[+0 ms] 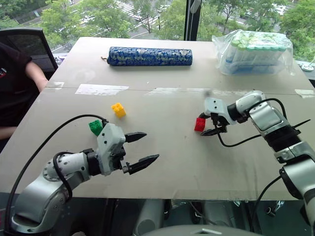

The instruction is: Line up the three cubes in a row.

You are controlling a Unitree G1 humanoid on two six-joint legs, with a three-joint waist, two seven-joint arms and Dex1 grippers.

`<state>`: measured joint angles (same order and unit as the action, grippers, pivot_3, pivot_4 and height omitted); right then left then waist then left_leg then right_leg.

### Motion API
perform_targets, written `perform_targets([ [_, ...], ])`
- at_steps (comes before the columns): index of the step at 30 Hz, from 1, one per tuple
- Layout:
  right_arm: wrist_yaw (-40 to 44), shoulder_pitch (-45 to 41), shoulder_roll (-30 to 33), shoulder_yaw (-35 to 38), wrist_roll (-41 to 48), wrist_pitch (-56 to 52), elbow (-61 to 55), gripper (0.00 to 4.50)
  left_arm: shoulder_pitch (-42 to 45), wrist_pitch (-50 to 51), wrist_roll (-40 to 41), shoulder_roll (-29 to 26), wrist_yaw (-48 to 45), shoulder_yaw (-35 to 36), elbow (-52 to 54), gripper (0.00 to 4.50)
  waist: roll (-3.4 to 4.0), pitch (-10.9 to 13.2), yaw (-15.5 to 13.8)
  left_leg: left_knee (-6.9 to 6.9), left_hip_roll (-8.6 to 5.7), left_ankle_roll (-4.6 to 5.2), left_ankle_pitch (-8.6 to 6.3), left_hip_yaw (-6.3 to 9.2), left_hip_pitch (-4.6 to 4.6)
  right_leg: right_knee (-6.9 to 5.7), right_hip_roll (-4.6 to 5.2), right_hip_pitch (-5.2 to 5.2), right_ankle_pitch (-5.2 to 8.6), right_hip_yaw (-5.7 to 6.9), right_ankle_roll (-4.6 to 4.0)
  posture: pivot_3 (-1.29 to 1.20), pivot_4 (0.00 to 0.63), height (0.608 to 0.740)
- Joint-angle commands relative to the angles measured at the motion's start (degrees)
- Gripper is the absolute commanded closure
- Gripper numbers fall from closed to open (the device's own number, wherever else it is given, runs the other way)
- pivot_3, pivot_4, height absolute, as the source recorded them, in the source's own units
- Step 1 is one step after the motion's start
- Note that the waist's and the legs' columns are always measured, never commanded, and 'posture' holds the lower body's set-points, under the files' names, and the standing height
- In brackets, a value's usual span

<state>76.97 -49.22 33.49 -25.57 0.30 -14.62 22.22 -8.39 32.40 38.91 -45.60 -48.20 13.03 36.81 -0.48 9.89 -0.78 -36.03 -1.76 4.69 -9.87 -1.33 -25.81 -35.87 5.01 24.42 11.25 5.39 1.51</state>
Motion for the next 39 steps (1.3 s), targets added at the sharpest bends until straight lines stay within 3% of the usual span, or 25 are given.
perform_targets([
  [1, -0.4, 0.1, 0.5, 2.8, 0.5, 2.1, -0.6, 0.05, 0.5, 0.2, 0.5, 0.1, 1.4, 2.4, -0.3, 0.00, 0.02, 0.0, -0.1, 0.00, 0.00, 0.00, 0.00, 0.00, 0.00, 0.00, 0.00, 0.00, 0.00, 0.00, 0.00, 0.00, 0.150, 0.740],
  [5, -0.7, 3.3, 1.6, 7.3, 4.2, 1.8, -5.2, 0.05, 0.8, 1.3, 0.6, 1.7, 5.3, 4.4, -1.7, 0.00, 0.02, 0.0, -0.1, 0.00, -0.02, 0.00, 0.00, 0.00, 0.00, 0.01, 0.01, -0.01, 0.00, -0.02, 0.01, 0.00, 0.150, 0.740],
  [8, -2.8, 9.8, 1.8, 17.7, 15.3, -3.3, -19.5, 0.05, 5.3, 5.4, -2.7, 2.3, 13.8, 6.7, -7.8, 0.00, 0.04, 0.0, -0.5, 0.01, -0.01, -0.01, 0.00, 0.02, -0.01, 0.00, 0.02, -0.01, -0.01, 0.00, 0.02, 0.00, 0.150, 0.740],
  [10, -4.9, 14.0, 1.7, 21.6, 20.2, -6.1, -28.3, 0.05, 8.4, 7.8, -3.1, 0.7, 14.8, 7.0, -11.2, 0.00, 0.04, 0.0, -0.5, 0.02, 0.02, -0.01, 0.00, 0.09, 0.00, -0.07, -0.01, -0.05, -0.10, 0.05, 0.17, 0.00, 0.150, 0.740],
  [17, -11.4, 24.8, 3.9, 25.5, 28.9, -15.9, -48.3, 0.05, 15.4, 10.3, -5.4, -8.5, 8.0, 7.3, -24.1, 0.00, 0.02, 0.1, 0.0, 0.02, 0.03, -0.06, -0.04, 0.06, 0.06, -0.04, 0.03, -0.02, 0.00, 0.04, 0.01, 0.00, 0.150, 0.740],
  [21, -13.2, 28.7, 5.0, 26.8, 30.0, -14.4, -52.3, 0.05, 16.1, 14.9, -5.3, -8.7, 12.2, 10.9, -26.2, 0.00, 0.00, 0.1, 0.0, 0.13, 0.03, -0.09, -0.06, -0.07, 0.04, -0.03, 0.19, 0.12, 0.00, 0.01, 0.01, 0.00, 0.150, 0.740],
  [25, -14.6, 30.5, 5.4, 26.8, 29.9, -13.4, -53.3, 0.05, 15.9, 24.2, -3.2, -1.6, 23.9, 17.2, -21.0, 0.00, -0.03, 0.1, -0.1, 0.17, 0.04, -0.11, -0.07, -0.06, 0.03, -0.03, 0.24, 0.13, 0.00, 0.04, 0.02, 0.00, 0.150, 0.740],
  [30, -15.6, 30.9, 5.5, 26.3, 30.4, -12.8, -53.0, 0.05, 16.7, 31.5, -3.8, 14.7, 42.1, 21.9, -8.0, 0.00, -0.26, 0.1, -0.3, 0.05, 0.03, -0.11, -0.07, -0.04, 0.00, -0.02, 0.28, 0.05, -0.10, 0.09, 0.18, 0.00, 0.150, 0.740],
  [34, -14.9, 29.9, 5.9, 26.5, 31.7, -13.1, -52.5, 0.05, 18.3, 32.7, -7.6, 24.8, 53.0, 21.0, -2.6, 0.00, -0.54, 0.1, -0.6, -0.09, 0.03, -0.11, -0.06, 0.00, 0.04, -0.02, 0.25, -0.06, -0.16, 0.14, 0.19, 0.00, 0.150, 0.740],
  [39, -12.7, 29.4, 7.1, 27.6, 34.3, -12.3, -52.2, 0.05, 17.5, 30.1, -14.0, 30.9, 60.0, 18.2, -1.4, 0.00, -0.55, 0.1, -0.8, -0.17, 0.04, -0.10, -0.07, -0.01, 0.13, -0.02, 0.20, -0.21, -0.22, 0.14, 0.12, 0.00, 0.150, 0.740],
])
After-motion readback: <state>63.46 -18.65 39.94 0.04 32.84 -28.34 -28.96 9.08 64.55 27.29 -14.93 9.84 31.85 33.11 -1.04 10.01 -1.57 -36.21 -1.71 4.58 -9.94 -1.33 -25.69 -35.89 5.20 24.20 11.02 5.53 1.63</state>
